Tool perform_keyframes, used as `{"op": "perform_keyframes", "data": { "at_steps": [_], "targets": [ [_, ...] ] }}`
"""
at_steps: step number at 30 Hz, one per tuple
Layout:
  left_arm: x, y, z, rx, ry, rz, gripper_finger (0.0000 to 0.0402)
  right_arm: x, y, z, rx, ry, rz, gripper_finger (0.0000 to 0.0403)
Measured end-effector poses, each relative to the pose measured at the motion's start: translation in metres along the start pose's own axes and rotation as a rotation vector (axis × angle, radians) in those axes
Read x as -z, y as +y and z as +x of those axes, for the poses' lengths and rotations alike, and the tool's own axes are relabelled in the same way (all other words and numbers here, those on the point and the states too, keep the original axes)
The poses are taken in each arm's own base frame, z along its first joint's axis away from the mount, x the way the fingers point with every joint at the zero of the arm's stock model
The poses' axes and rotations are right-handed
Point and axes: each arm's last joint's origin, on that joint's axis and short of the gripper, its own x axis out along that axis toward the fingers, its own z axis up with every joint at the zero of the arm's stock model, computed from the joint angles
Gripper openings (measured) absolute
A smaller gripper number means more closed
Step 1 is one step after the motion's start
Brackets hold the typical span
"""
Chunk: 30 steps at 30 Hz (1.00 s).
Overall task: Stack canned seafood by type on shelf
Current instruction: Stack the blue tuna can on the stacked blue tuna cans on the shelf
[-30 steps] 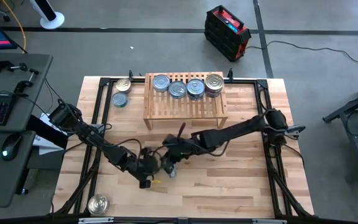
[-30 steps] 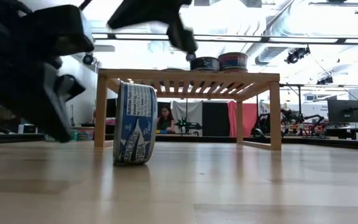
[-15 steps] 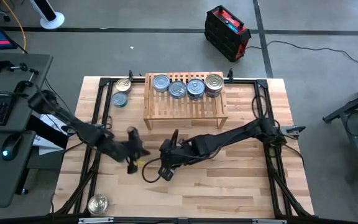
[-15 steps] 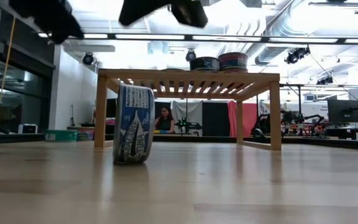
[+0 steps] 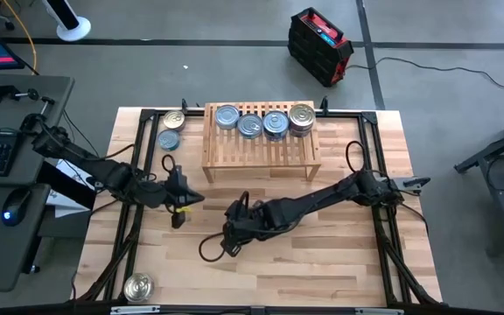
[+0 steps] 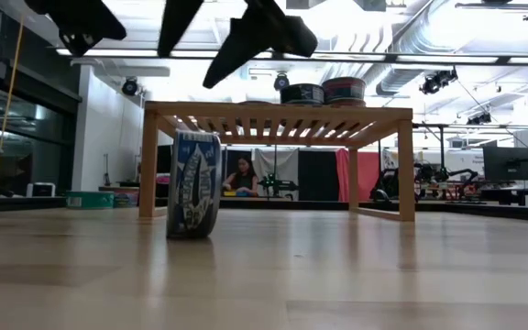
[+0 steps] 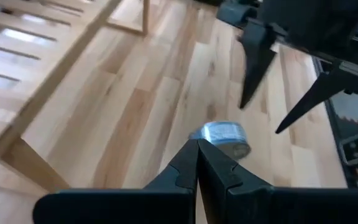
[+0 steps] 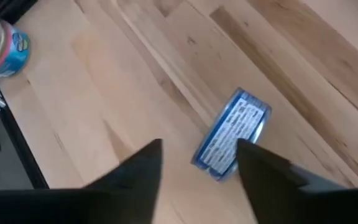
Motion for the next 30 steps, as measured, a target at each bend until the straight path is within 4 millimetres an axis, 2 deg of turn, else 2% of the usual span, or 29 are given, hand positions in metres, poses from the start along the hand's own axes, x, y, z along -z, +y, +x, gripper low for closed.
{"op": "perform_keyframes", "data": {
  "at_steps": [4,8,14,19,23,30],
  "targets": [
    [0.003,0.0,0.002,-0.003,0.035,0.01,0.0,0.003,-0.006,0.007,0.044,0.001,0.048,0.0279],
    [0.003,0.001,0.001,-0.006,0.038,0.0,0.0,-0.003,-0.016,0.015,0.094,-0.03,0.123,0.0313],
    [0.003,0.001,0.001,-0.006,0.037,0.0,0.0,-0.012,-0.031,0.03,0.112,-0.035,0.179,0.0317],
    [0.003,0.001,0.001,-0.006,0.037,-0.001,0.0,-0.018,-0.034,0.032,0.096,-0.026,0.189,0.0317],
    [0.003,0.001,0.001,-0.007,0.037,0.0,0.0,-0.017,-0.034,0.033,0.084,-0.002,0.187,0.0317],
    [0.003,0.001,0.001,-0.011,0.036,-0.001,0.0,-0.001,-0.03,0.061,0.08,0.081,0.201,0.0317]
  ]
}}
